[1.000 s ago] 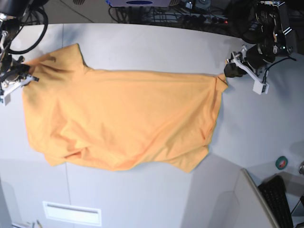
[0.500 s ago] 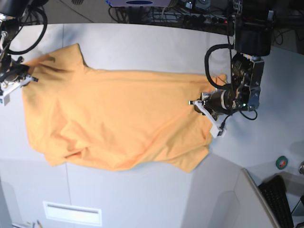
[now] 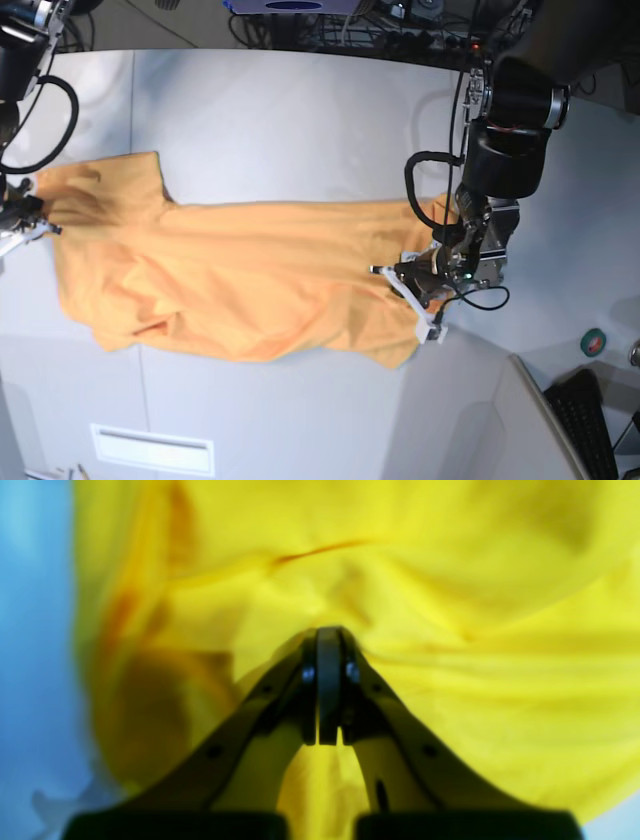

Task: Layout the t-shirt on the table in an organized manner, then fold the t-shirt properly
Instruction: 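Grasp the shirt side with the left gripper and pull it outward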

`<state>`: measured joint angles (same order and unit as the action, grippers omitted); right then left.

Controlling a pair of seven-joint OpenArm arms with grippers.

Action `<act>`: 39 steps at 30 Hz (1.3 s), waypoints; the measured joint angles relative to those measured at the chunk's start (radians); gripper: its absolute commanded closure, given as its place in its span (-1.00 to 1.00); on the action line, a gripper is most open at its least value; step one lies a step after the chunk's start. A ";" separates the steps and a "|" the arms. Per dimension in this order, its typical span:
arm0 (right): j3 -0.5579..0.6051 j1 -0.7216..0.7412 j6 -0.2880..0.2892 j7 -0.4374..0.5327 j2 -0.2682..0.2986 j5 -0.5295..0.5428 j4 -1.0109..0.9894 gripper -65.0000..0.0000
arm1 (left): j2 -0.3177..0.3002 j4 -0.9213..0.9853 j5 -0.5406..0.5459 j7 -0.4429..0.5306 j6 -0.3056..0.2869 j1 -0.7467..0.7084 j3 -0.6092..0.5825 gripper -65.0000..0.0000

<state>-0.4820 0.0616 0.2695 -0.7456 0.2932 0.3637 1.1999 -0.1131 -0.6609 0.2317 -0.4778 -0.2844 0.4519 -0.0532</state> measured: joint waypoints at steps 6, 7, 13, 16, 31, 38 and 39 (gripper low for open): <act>0.046 -0.002 0.000 0.018 0.023 0.007 0.029 1.00 | 0.000 -0.069 -0.016 -0.010 0.000 -0.016 -0.001 1.00; 0.037 -0.010 0.000 0.021 0.023 0.007 0.045 1.00 | -0.012 -0.092 -0.014 -0.009 0.000 -0.023 -0.001 1.00; 0.037 -0.049 0.000 0.018 0.021 0.004 0.073 1.00 | -0.087 -0.257 -0.016 -0.095 0.001 -0.125 0.001 1.00; 0.037 -0.046 0.000 0.020 0.019 0.007 0.074 1.00 | -0.091 -0.225 -0.021 -0.073 -0.001 -0.146 -0.001 1.00; 0.039 -0.068 0.000 0.018 0.025 0.011 0.075 1.00 | -0.159 -0.103 -0.128 -0.009 -0.010 -0.070 -0.001 1.00; 0.039 -0.073 0.000 -0.016 0.022 0.005 0.119 1.00 | -0.190 -0.103 -0.148 -0.018 -0.002 0.023 0.001 1.00; 0.039 -0.073 0.000 -0.034 0.021 0.006 0.140 1.00 | -0.188 -0.111 -0.148 -0.012 -0.003 0.027 0.001 1.00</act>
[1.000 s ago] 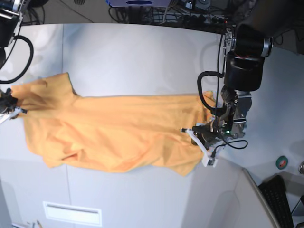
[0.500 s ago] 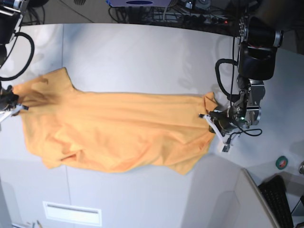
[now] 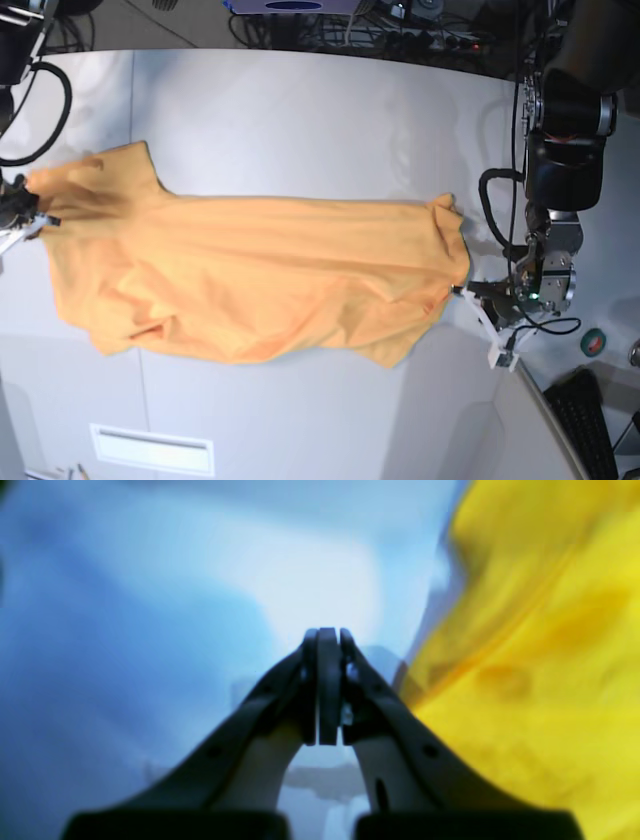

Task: Layout the t-shirt on the table in an organized manner, then fold the t-shirt properly
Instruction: 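Grasp the shirt side with the left gripper and pull it outward, then drag the shirt with both grippers to straighten it diagonally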

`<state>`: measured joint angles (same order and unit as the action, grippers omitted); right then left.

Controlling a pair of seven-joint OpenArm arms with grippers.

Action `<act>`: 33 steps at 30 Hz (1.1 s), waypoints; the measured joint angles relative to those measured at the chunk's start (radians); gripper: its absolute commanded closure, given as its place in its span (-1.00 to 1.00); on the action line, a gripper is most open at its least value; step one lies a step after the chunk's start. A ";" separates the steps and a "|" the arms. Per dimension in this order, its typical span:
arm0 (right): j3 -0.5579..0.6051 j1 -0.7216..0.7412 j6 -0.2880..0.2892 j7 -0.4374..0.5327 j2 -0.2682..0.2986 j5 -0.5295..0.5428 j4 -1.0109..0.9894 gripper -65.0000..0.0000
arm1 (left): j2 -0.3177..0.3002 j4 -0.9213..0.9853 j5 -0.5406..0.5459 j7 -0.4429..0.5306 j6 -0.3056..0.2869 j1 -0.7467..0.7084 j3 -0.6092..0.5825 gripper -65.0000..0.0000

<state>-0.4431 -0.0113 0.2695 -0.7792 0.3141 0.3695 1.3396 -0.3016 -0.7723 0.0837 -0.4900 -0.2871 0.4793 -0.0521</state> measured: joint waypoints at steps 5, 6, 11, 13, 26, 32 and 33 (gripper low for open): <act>0.000 0.002 0.000 -0.027 -0.011 0.001 0.065 1.00 | 0.034 -0.078 0.028 -0.106 -0.002 -0.077 0.003 1.00; 0.001 0.002 0.000 -0.034 -0.013 0.002 0.068 1.00 | 0.037 -0.127 0.053 -0.135 -0.031 -0.111 -0.002 1.00; 0.002 0.001 0.000 -0.038 -0.013 -0.002 0.068 1.00 | 0.050 -0.323 0.135 -0.231 -0.080 -0.217 -0.005 1.00; 0.002 0.002 0.000 -0.037 -0.013 0.001 0.068 1.00 | 0.047 -0.351 0.140 -0.232 -0.078 -0.240 -0.003 1.00; 0.002 0.002 0.000 -0.038 -0.013 0.001 0.068 1.00 | 0.017 -0.351 0.150 -0.233 -0.078 -0.342 -0.002 1.00; 0.002 0.000 0.000 -0.038 -0.014 0.002 0.068 1.00 | -0.060 -0.351 0.149 -0.241 -0.080 -0.349 -0.004 1.00; 0.002 -0.003 0.000 -0.037 -0.014 0.002 0.068 1.00 | -0.076 -0.351 0.145 -0.253 -0.079 -0.349 -0.004 1.00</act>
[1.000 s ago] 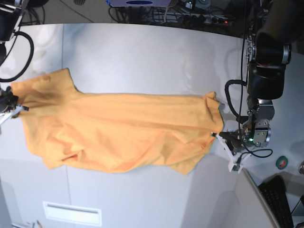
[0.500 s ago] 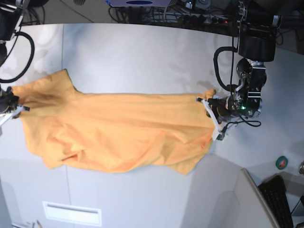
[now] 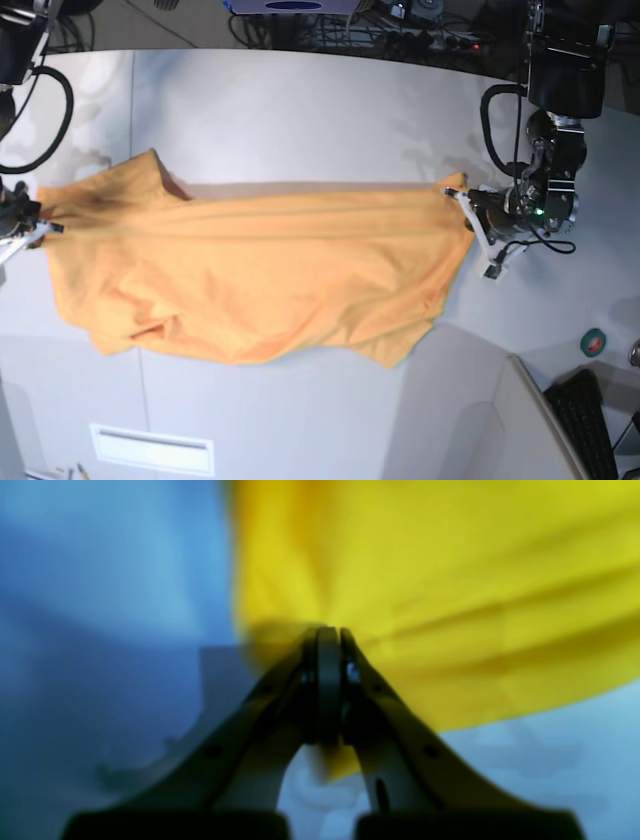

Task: Layout the t-shirt on the table in an organized manner, then fold the t-shirt properly
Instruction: 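Drag the shirt with both grippers to straighten it diagonally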

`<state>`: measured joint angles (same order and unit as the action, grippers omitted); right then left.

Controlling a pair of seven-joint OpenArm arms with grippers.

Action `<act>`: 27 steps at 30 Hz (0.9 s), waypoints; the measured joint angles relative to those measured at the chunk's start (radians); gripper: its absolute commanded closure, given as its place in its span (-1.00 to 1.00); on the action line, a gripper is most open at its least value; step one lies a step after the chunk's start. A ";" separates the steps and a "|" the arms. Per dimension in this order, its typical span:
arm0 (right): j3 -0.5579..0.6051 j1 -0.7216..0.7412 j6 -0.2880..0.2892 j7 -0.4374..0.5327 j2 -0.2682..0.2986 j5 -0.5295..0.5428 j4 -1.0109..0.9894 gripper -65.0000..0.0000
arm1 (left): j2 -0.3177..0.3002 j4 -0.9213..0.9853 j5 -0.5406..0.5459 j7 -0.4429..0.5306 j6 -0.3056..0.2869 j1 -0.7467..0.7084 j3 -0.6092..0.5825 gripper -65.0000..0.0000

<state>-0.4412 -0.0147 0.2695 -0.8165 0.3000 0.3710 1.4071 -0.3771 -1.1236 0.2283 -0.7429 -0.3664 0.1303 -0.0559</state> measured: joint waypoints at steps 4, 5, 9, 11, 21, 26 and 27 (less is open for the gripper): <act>0.000 -0.020 0.000 0.001 -0.002 0.003 0.001 1.00 | -0.037 0.004 -0.010 -0.007 0.002 0.015 0.002 1.00; 0.000 -0.026 0.000 0.001 -0.005 0.003 0.002 1.00 | -0.039 0.006 -0.010 -0.009 0.002 0.029 0.000 1.00; 0.001 -0.042 0.000 -0.003 -0.041 -0.002 0.001 1.00 | -0.031 -0.026 0.005 -0.002 0.000 0.057 0.004 1.00; 0.003 -0.050 0.000 0.000 -0.043 0.008 0.002 1.00 | -0.023 -0.081 0.002 -0.012 0.000 0.034 0.001 1.00; 0.000 -0.049 -0.005 -0.019 -0.058 -0.002 0.171 1.00 | 0.050 -0.095 -0.011 -0.040 0.003 0.021 0.010 1.00; 0.002 0.089 0.000 -0.138 -0.071 0.000 0.206 1.00 | 0.048 -0.147 -0.002 -0.047 0.006 0.021 0.013 1.00; 0.000 0.113 0.000 -0.143 -0.069 -0.004 0.203 1.00 | 0.050 -0.169 0.000 -0.047 0.006 0.016 0.012 1.00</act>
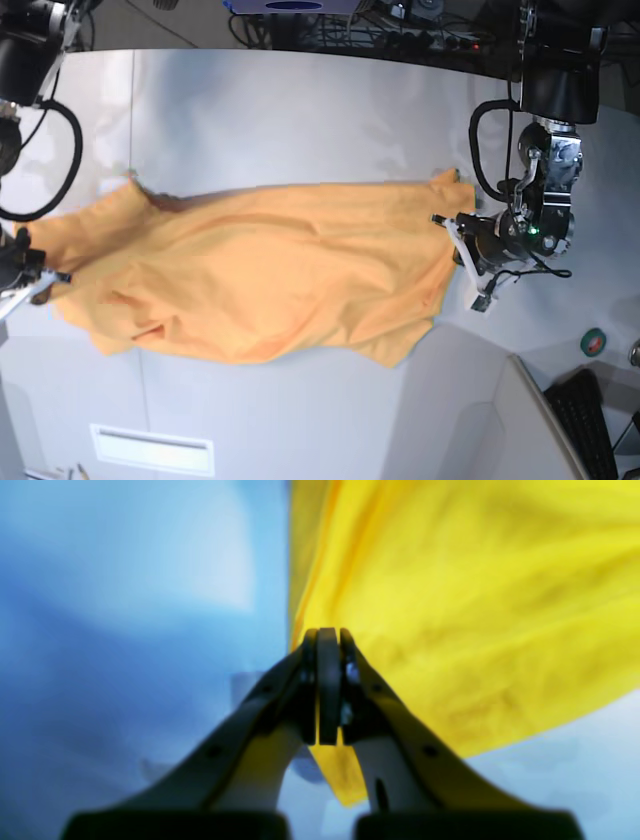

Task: Layout the t-shirt on the table in an organized manner, then fold the t-shirt properly
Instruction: 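Drag the shirt with both grippers to straighten it diagonally, then lift the held shirt edge with the left gripper, pulling it away from the right gripper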

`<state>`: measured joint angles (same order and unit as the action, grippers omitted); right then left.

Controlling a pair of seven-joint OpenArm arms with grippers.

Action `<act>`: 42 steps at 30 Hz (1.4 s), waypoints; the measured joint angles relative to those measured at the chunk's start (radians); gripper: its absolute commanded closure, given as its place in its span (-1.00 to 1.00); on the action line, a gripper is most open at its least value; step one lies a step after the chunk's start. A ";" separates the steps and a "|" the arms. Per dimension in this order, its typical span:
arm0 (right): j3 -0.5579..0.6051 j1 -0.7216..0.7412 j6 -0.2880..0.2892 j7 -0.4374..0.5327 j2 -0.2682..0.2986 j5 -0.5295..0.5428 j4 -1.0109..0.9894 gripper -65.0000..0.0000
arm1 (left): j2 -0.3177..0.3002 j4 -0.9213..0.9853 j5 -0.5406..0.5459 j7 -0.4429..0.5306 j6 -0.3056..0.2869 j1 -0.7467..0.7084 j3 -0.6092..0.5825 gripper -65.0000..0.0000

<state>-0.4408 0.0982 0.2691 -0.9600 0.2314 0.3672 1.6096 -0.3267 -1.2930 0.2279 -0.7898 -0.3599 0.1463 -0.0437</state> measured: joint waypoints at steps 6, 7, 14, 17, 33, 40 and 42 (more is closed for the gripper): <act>0.000 0.074 0.000 -0.028 -0.038 0.000 -0.028 1.00 | -0.001 -0.172 0.004 0.002 -0.035 -0.167 0.113 1.00; 0.000 0.082 0.000 -0.028 -0.040 0.000 -0.028 1.00 | -0.002 -0.196 -0.001 -0.008 -0.059 -0.201 0.132 1.00; -0.002 0.112 -0.003 -0.021 -0.061 -0.004 -0.028 1.00 | 0.013 -0.309 0.011 0.004 -0.116 -0.365 0.139 1.00; -0.002 0.106 -0.003 -0.020 -0.064 0.000 -0.028 1.00 | 0.023 -0.333 -0.003 -0.006 -0.110 -0.417 0.141 1.00; -0.002 0.080 -0.003 -0.020 -0.064 0.000 -0.028 1.00 | 0.055 -0.328 -0.006 -0.001 -0.104 -0.421 0.154 1.00; -0.002 0.071 -0.003 -0.020 -0.063 -0.001 -0.028 1.00 | 0.050 -0.237 -0.010 0.006 -0.060 -0.345 0.148 1.00; -0.002 0.072 -0.003 -0.020 -0.064 0.000 -0.028 1.00 | 0.050 -0.227 -0.010 0.006 -0.060 -0.340 0.145 1.00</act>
<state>-0.4431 0.1699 0.2657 -0.9798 0.1673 0.3672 1.5818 -0.2768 -1.5196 0.2180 -0.7841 -0.4198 -0.1940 0.1013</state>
